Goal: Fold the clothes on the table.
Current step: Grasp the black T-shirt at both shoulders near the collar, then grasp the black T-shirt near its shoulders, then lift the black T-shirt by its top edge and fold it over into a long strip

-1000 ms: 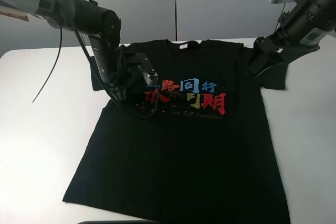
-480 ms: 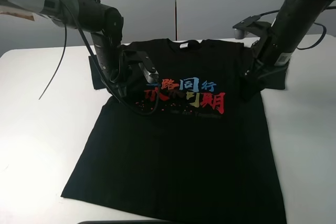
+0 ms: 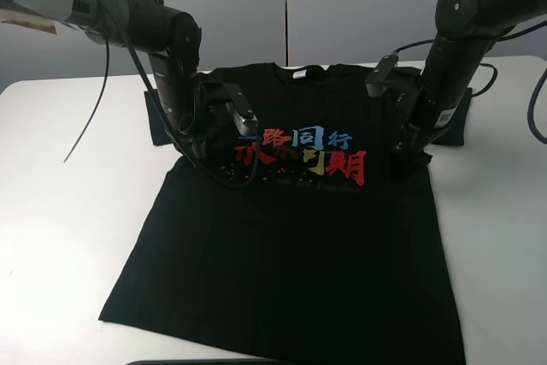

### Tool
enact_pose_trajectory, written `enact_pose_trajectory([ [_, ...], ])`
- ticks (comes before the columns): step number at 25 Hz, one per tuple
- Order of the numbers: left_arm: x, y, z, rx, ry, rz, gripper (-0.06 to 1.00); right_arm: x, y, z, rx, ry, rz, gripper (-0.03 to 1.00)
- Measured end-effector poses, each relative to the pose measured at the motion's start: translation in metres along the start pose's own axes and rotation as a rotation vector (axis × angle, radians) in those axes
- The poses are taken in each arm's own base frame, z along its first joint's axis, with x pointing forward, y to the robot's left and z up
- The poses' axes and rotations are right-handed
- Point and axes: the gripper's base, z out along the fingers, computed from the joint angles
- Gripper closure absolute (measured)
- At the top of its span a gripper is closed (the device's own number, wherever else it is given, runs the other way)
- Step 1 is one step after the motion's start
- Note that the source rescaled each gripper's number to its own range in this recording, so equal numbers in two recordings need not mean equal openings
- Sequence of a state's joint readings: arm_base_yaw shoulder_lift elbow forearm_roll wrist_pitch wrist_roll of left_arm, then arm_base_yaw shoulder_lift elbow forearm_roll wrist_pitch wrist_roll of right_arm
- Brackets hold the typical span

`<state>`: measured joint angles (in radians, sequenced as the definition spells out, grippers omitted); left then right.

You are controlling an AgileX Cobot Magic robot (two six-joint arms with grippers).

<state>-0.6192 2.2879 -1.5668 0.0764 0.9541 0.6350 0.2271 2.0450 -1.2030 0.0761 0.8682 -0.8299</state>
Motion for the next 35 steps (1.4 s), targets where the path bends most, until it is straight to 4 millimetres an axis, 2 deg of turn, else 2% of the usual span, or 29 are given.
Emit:
enact_pose_trajectory([
  [8,0.0,0.0,0.0,-0.001,0.001,0.019,0.94,-0.001,-0.006,0.017,0.028,0.018,-0.034,-0.03],
  [18,0.0,0.0,0.0,-0.003,-0.001,0.022,0.94,-0.002,-0.008,0.018,0.033,0.025,-0.048,-0.03],
  [19,0.0,0.0,0.0,-0.003,-0.001,0.022,0.94,-0.002,-0.008,0.018,0.034,0.029,-0.054,0.0],
  [21,0.0,0.0,0.0,-0.004,0.0,0.023,0.94,-0.002,-0.009,0.019,0.046,0.027,-0.06,0.15],
  [23,0.0,0.0,0.0,-0.004,0.0,0.023,0.94,-0.003,-0.01,0.019,0.05,0.025,-0.061,0.4],
  [26,0.0,0.0,0.0,-0.004,0.0,0.023,0.94,-0.003,-0.01,0.019,0.051,0.024,-0.062,0.72],
  [29,0.0,0.0,0.0,-0.004,0.0,0.023,0.94,-0.002,-0.009,0.019,0.043,0.026,-0.056,0.93],
  [30,0.0,0.0,0.0,-0.004,0.0,0.023,0.94,-0.002,-0.009,0.019,0.042,0.028,-0.052,0.96],
  [35,0.0,0.0,0.0,-0.005,-0.001,0.023,0.94,-0.002,-0.009,0.019,0.038,0.029,-0.026,0.96],
])
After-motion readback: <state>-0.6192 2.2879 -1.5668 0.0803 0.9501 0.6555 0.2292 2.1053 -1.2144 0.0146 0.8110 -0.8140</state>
